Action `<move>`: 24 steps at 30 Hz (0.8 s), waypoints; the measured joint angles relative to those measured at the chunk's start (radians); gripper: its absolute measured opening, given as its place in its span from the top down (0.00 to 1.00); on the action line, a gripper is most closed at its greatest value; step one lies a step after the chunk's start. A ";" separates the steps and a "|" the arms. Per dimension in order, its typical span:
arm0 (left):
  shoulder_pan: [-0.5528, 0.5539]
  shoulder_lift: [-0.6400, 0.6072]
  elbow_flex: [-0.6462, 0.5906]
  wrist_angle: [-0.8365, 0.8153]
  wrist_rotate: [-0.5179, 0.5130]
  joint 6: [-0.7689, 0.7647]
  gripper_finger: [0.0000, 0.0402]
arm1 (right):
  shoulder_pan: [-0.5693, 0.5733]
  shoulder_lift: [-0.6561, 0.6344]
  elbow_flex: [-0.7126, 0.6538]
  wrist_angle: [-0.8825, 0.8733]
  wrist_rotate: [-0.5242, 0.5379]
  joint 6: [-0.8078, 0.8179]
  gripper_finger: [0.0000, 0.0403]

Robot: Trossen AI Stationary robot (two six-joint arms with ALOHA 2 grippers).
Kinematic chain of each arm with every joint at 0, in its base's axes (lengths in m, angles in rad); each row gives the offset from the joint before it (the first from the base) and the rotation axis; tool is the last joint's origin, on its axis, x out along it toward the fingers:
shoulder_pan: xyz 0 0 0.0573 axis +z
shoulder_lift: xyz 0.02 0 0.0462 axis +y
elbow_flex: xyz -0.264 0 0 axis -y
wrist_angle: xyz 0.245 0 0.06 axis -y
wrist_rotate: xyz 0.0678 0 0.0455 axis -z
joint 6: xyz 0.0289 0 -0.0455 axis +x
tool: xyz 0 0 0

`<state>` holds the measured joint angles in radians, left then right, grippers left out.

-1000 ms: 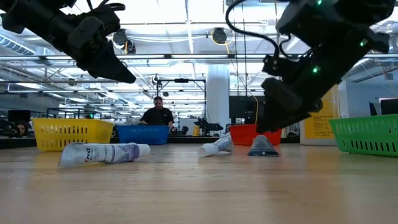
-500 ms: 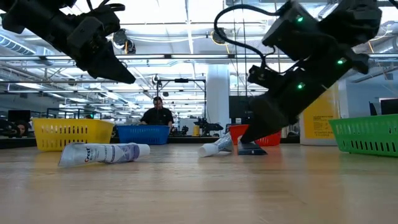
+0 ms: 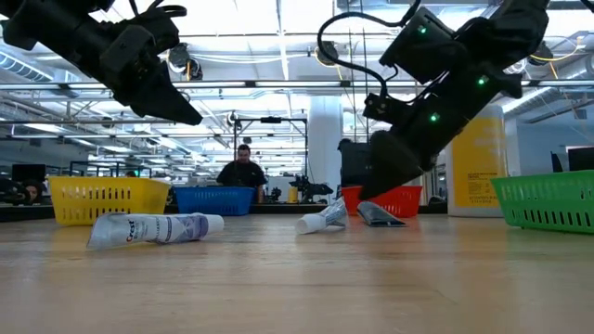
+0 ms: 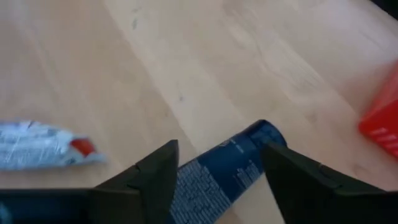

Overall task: Pick & Place Travel size toiletries
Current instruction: Put the blue shave cream into the green bin

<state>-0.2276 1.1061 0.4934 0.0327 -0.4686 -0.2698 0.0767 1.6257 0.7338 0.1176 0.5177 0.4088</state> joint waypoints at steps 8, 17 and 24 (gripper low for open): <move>0.000 0.000 0.000 -0.004 0.000 -0.002 0.94 | -0.032 0.079 0.002 0.072 0.002 0.102 0.26; 0.000 0.000 0.000 -0.006 -0.001 -0.002 0.94 | -0.032 0.125 0.001 0.093 0.005 -0.021 0.45; 0.000 0.000 0.000 -0.006 -0.001 -0.002 0.94 | -0.017 0.081 0.000 0.087 0.004 -0.131 0.75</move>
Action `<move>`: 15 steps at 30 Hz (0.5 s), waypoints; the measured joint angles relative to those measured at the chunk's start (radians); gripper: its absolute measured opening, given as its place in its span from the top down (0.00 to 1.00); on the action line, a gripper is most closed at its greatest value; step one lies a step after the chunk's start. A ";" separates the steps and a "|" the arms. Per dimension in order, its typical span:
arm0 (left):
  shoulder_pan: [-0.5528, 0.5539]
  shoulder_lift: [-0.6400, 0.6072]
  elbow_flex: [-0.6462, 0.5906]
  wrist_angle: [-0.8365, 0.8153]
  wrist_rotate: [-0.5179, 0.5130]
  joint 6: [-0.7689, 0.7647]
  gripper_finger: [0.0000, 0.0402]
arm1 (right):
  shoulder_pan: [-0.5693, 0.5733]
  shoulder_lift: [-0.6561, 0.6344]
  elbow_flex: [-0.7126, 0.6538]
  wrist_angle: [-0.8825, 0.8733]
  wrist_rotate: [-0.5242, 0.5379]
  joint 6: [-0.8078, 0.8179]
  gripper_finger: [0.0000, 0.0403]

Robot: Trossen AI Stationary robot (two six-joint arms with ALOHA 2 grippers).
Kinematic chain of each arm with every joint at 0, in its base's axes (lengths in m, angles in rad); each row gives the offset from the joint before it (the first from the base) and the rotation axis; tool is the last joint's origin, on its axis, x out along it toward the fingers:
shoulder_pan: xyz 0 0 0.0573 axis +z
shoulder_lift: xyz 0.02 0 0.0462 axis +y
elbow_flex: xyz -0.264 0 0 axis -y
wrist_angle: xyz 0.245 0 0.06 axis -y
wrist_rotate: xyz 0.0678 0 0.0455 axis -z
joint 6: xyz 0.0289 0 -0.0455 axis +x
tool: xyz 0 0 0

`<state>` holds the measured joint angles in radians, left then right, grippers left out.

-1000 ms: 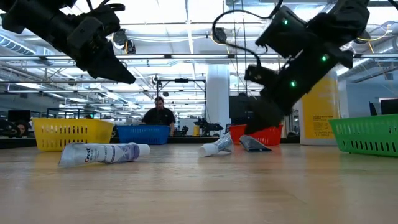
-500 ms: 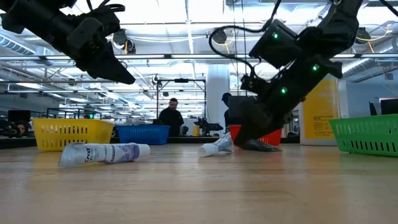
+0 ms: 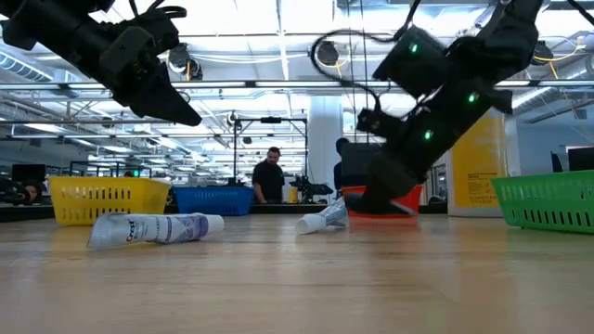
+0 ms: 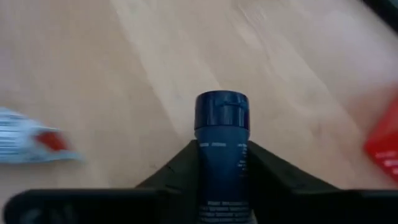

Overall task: Pick & Place Travel size toiletries
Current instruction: Put the blue shave cream into the green bin

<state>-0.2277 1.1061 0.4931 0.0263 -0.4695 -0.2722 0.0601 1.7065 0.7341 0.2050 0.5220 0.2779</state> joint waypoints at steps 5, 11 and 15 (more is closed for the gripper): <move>0.000 0.000 0.000 0.000 0.000 0.000 0.94 | 0.069 -0.144 0.000 -0.052 -0.004 -0.025 0.84; 0.000 0.000 0.000 0.000 0.000 0.000 0.94 | 0.166 -0.456 0.002 -0.444 -0.136 0.281 0.83; 0.000 0.000 0.000 0.000 0.000 0.000 0.94 | 0.206 -0.640 0.002 -0.854 -0.314 0.600 0.85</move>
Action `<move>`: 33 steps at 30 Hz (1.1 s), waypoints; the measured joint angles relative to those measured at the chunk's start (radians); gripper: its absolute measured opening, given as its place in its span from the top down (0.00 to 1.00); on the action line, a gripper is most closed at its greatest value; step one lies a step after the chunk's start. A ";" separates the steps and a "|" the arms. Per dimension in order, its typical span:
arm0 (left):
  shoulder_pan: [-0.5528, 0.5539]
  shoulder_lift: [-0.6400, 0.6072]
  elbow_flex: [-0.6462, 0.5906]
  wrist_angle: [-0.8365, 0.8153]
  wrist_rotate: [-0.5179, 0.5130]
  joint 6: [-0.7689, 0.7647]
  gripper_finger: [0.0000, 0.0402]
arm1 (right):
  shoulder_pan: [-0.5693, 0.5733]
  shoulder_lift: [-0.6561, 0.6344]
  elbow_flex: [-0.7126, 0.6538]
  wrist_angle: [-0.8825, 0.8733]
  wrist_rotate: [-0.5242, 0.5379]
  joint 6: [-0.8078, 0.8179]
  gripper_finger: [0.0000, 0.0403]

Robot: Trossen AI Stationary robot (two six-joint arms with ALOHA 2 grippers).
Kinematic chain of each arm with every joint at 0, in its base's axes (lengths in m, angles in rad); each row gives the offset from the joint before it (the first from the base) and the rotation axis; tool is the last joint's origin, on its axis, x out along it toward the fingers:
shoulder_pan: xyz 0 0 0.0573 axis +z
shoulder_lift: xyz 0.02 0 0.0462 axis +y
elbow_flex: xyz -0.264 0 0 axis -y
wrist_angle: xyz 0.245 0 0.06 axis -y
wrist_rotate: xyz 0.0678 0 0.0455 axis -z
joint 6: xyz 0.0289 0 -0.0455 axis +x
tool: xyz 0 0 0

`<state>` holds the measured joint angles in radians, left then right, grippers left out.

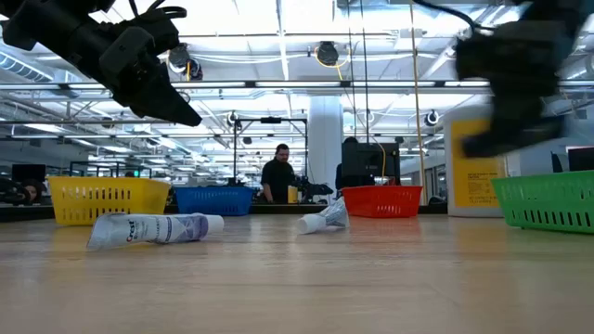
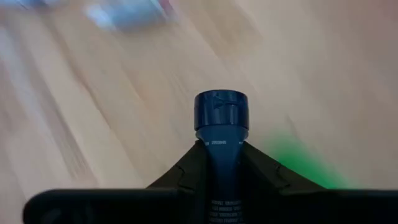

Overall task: Pick & Place Travel size toiletries
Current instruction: Put the blue shave cream into the green bin

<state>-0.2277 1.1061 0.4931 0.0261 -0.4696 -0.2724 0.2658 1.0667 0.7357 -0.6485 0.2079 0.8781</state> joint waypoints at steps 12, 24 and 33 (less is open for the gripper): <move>0.000 0.000 0.000 0.001 -0.001 0.000 0.94 | 0.077 -0.133 -0.043 -0.417 0.023 0.496 0.85; 0.002 0.000 0.000 0.000 -0.001 0.000 0.94 | 0.076 0.017 -0.103 -0.359 -0.074 0.545 0.85; 0.002 0.000 0.000 0.000 -0.001 0.000 0.94 | 0.075 0.047 -0.103 -0.326 -0.016 0.480 0.70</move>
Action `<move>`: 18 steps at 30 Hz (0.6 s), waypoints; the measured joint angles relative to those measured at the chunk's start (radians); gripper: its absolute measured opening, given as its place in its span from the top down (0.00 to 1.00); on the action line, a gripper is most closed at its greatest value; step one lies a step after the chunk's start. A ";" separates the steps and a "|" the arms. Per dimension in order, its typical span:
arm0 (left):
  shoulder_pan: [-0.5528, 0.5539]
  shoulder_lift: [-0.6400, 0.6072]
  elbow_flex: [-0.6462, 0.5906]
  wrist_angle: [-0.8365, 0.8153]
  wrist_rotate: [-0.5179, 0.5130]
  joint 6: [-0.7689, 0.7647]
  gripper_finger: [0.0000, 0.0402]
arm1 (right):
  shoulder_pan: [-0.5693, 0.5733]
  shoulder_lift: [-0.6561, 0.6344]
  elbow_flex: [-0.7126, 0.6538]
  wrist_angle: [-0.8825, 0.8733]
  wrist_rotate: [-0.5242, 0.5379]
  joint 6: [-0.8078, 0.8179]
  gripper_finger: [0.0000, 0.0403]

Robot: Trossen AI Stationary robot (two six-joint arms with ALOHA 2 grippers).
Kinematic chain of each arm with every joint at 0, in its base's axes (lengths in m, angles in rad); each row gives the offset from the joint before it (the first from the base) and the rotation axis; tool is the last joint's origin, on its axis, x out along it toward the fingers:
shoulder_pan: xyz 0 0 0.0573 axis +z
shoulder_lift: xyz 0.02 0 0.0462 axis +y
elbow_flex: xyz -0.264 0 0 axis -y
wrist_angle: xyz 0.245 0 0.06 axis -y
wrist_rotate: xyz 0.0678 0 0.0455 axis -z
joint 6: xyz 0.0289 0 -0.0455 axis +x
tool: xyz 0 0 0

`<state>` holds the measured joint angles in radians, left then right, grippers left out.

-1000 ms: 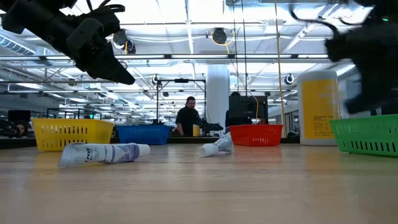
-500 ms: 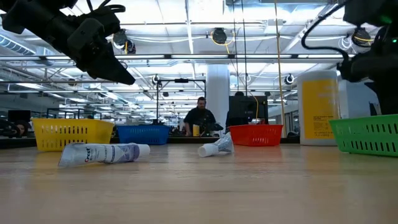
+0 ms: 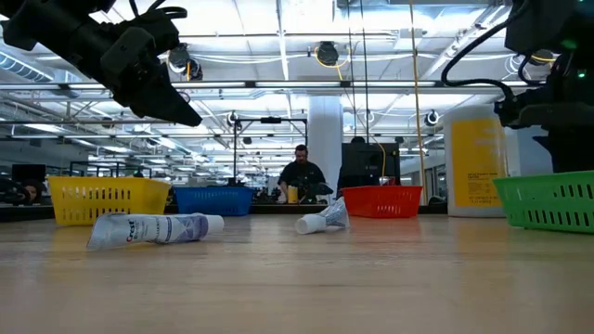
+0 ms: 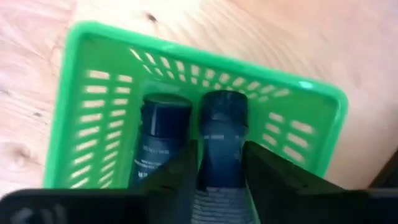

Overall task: Pick & Place Travel size toiletries
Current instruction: Put the blue shave cream into the green bin, then put the white toothpaste into the red bin

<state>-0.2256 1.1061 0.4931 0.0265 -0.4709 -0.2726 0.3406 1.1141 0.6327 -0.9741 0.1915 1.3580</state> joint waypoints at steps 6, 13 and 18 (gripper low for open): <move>0.000 0.000 0.000 0.000 0.001 0.000 0.94 | -0.021 -0.036 0.016 0.085 0.044 -0.111 0.58; 0.002 0.000 0.000 0.001 0.000 0.000 0.94 | -0.068 -0.120 0.077 0.362 0.208 -0.447 0.60; 0.002 0.000 0.000 0.001 0.001 0.000 0.94 | -0.109 -0.080 0.018 0.890 0.156 -0.894 0.61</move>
<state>-0.2241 1.1061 0.4931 0.0273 -0.4702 -0.2726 0.2318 1.0339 0.6507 -0.0839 0.3475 0.4644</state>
